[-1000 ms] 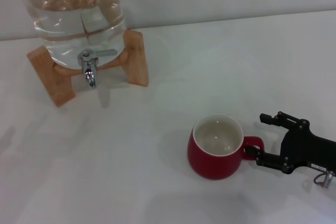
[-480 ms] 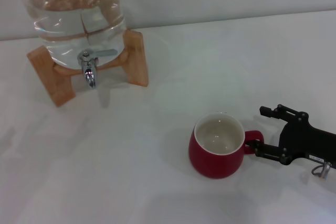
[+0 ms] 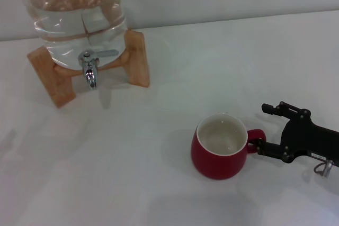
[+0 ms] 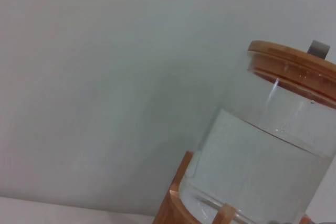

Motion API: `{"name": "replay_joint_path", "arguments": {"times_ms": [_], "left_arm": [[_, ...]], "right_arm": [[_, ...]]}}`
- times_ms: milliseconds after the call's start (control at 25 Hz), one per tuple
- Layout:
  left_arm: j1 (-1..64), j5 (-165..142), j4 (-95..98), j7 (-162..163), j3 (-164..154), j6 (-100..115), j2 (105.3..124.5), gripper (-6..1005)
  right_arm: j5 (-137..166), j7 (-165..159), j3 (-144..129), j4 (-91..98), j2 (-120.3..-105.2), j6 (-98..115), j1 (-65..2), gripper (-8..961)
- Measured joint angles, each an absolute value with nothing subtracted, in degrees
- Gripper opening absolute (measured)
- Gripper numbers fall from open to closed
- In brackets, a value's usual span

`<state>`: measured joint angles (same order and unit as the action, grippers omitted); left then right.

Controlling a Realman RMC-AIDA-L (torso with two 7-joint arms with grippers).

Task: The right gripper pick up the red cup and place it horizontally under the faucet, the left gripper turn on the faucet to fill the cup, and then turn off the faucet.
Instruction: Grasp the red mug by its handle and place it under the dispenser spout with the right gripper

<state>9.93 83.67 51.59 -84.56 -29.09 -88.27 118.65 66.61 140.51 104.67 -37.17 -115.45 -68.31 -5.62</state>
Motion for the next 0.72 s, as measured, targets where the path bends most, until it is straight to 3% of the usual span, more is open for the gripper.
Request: {"name": "replay_joint_path", "arguments": {"times_ms": [720], "left_arm": [[9.8, 83.7, 51.6, -84.6, -29.1, -88.4, 118.6, 883]], "right_arm": [[66.2, 140.6, 105.3, -36.2, -115.39, -68.4, -5.2, 778]]}}
